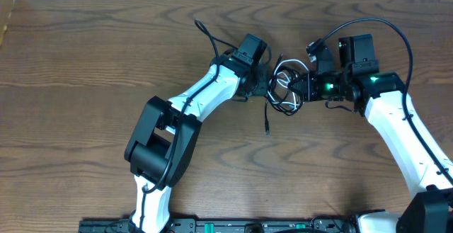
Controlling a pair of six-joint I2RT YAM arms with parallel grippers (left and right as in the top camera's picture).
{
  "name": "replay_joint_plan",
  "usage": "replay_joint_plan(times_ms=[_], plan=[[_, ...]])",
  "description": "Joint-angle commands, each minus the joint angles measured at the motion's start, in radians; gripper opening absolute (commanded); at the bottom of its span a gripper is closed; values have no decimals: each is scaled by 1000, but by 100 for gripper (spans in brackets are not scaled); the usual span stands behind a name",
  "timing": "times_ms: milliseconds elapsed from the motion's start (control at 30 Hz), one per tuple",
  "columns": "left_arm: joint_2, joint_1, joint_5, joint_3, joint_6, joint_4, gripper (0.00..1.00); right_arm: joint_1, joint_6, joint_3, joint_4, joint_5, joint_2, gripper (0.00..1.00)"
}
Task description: Untangle cables
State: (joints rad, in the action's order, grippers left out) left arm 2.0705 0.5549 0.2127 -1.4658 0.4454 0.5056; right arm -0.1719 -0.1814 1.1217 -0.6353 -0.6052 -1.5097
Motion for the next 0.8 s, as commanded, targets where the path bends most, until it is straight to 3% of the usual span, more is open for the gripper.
replay_joint_plan(times_ms=[0, 100, 267, 400, 633, 767], plan=[[15, 0, -160, -11, -5, 69, 37, 9, -25, 2, 2, 5, 24, 1], [15, -3, -243, -11, -25, 176, 36, 16, -51, 2, -8, 41, 24, 1], [0, -21, -243, -11, -98, 289, 22, 39, -110, 2, -8, 80, 24, 1], [-91, -32, -201, -12, -183, 297, 22, 40, -204, 2, -4, 113, 24, 1], [-347, -32, -190, -12, -235, 216, 33, 40, -415, 2, -5, 96, 24, 1], [-419, -32, -34, -12, -302, 157, 43, 40, -477, 2, 38, 4, 24, 1]])
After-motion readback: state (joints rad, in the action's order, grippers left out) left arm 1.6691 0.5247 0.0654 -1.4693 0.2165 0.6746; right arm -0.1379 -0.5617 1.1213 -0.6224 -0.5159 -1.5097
